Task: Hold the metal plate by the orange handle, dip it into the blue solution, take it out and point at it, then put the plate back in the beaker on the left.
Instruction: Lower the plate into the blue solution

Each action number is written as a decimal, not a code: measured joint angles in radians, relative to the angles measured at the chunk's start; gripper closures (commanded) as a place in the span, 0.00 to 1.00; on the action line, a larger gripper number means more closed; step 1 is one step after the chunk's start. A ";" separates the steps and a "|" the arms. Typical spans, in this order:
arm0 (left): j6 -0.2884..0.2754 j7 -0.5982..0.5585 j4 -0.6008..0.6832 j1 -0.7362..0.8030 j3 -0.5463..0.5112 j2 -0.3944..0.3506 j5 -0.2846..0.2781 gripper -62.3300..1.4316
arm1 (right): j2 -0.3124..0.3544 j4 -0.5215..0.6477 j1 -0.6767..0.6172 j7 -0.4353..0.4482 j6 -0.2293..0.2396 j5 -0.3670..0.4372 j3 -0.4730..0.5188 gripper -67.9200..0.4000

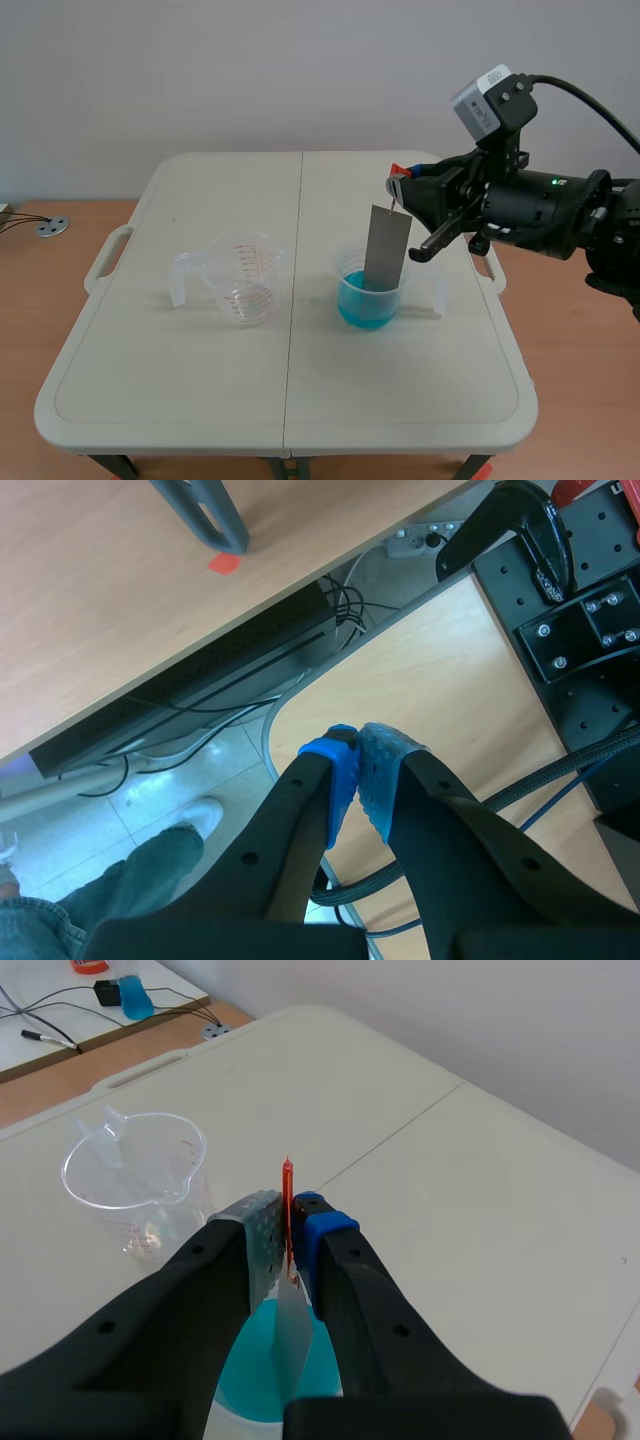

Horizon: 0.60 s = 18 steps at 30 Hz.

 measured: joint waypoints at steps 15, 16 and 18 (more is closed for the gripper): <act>0.000 0.000 0.000 0.000 0.000 0.000 0.000 0.95 | 0.000 -0.048 0.011 0.078 -0.001 -0.072 0.000 0.97; 0.000 0.000 0.000 0.000 0.000 0.000 0.000 0.95 | 0.000 -0.048 0.011 0.078 -0.001 -0.073 0.000 0.97; 0.000 0.000 0.000 0.000 0.000 0.000 0.000 0.95 | 0.000 -0.048 0.011 0.078 -0.001 -0.080 0.000 0.97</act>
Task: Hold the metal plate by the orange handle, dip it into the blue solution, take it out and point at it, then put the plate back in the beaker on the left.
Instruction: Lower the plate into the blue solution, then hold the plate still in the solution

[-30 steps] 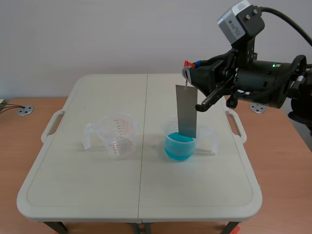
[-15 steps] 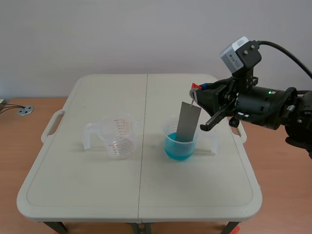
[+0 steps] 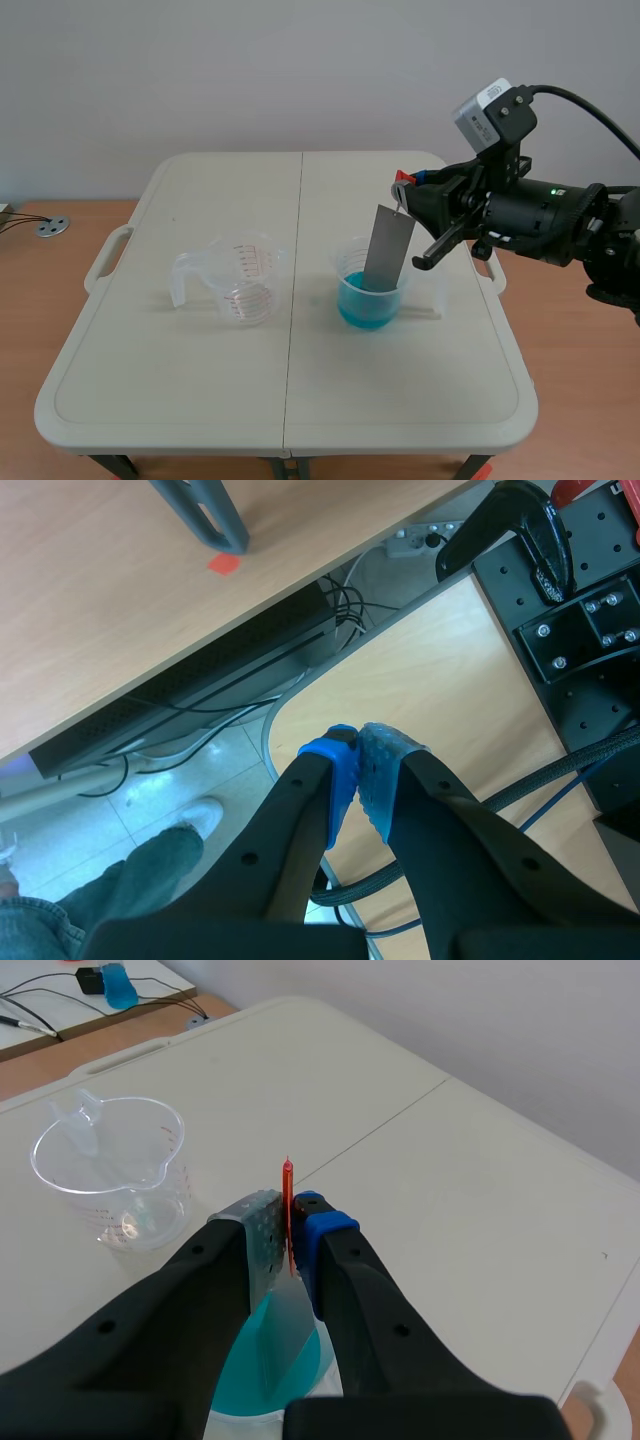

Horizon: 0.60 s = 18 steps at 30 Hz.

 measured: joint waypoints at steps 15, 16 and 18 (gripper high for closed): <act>0.000 0.000 0.000 0.000 0.000 0.000 0.000 0.95 | 0.000 0.000 0.000 0.001 0.000 -0.011 0.000 0.97; 0.000 0.000 0.000 0.000 0.000 0.000 0.000 0.95 | 0.000 0.000 0.000 0.001 0.000 -0.011 0.000 0.97; 0.000 0.000 0.000 0.000 0.000 0.000 0.000 0.95 | 0.000 0.000 0.000 0.001 0.000 -0.011 0.000 0.97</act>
